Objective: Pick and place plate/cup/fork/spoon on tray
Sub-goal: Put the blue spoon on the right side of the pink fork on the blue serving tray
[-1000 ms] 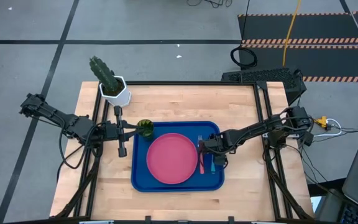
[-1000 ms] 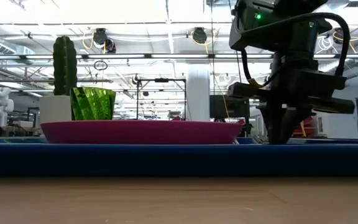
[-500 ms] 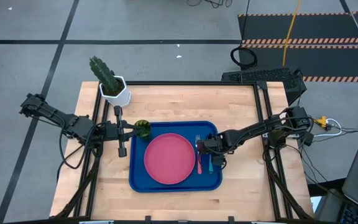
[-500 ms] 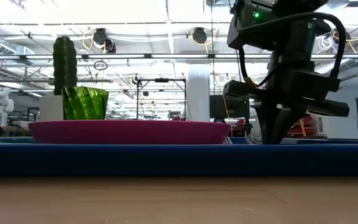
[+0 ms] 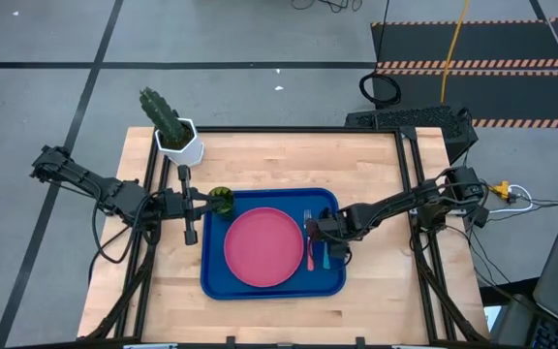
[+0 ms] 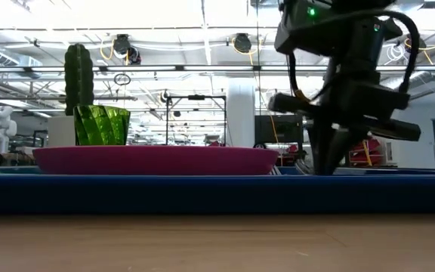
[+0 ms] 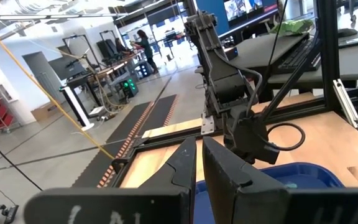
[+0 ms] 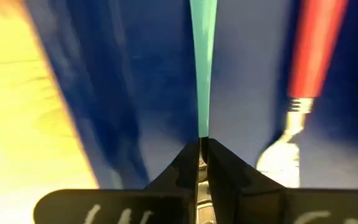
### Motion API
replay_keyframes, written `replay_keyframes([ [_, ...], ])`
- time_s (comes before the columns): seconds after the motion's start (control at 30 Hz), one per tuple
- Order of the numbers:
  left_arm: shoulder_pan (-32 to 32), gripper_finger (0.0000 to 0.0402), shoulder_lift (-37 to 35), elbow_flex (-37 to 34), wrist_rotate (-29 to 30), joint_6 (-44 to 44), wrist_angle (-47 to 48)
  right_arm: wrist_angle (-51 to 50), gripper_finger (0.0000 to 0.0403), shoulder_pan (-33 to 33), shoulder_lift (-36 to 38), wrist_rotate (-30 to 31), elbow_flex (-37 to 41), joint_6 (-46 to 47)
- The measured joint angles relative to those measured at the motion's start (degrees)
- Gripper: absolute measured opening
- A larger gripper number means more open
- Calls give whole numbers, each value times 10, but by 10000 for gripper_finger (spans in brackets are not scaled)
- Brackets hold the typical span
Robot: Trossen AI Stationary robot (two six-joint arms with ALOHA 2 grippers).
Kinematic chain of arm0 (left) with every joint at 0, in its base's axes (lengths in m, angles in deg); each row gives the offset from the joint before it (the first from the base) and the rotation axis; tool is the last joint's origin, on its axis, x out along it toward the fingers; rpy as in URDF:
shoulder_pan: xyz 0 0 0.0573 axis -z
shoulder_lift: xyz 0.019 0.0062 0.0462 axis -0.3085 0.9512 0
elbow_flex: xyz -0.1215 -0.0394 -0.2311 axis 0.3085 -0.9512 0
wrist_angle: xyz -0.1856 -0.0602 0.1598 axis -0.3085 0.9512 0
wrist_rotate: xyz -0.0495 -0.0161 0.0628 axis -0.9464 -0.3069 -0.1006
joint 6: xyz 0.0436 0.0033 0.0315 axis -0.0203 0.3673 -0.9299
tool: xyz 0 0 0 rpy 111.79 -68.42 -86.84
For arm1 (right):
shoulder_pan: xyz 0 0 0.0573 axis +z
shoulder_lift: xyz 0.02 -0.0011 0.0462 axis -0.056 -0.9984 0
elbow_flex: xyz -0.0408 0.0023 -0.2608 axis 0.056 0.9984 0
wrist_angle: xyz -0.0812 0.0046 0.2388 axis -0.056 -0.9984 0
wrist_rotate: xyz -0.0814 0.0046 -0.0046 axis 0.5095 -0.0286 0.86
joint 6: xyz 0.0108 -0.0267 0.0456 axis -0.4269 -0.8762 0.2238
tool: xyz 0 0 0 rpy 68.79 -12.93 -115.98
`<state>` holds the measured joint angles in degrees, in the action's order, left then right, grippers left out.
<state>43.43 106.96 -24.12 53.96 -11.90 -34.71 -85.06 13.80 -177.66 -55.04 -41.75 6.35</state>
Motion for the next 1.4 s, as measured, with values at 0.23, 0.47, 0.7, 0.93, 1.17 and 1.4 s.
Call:
replay_keyframes([
  [0.23, 0, 33, 0, 0, 0, 0, 0, -15, 10, 0, 5, -11, -12, 11],
  [0.47, 0, 33, 0, 0, 0, 2, 0, -16, 10, 0, 5, -15, -12, 11],
  [0.7, 0, 33, 0, 0, 0, 1, 0, -9, 16, 0, 5, -17, -12, 11],
  [0.93, 0, 33, 0, 0, 0, 2, 0, -7, 29, 0, 5, -31, -12, 11],
  [1.17, 0, 33, 0, 0, 0, 2, 0, -7, 39, 0, 5, -31, -12, 11],
  [1.4, 0, 33, 0, 0, 0, 2, 0, -7, 41, -1, 4, -7, -12, 7],
])
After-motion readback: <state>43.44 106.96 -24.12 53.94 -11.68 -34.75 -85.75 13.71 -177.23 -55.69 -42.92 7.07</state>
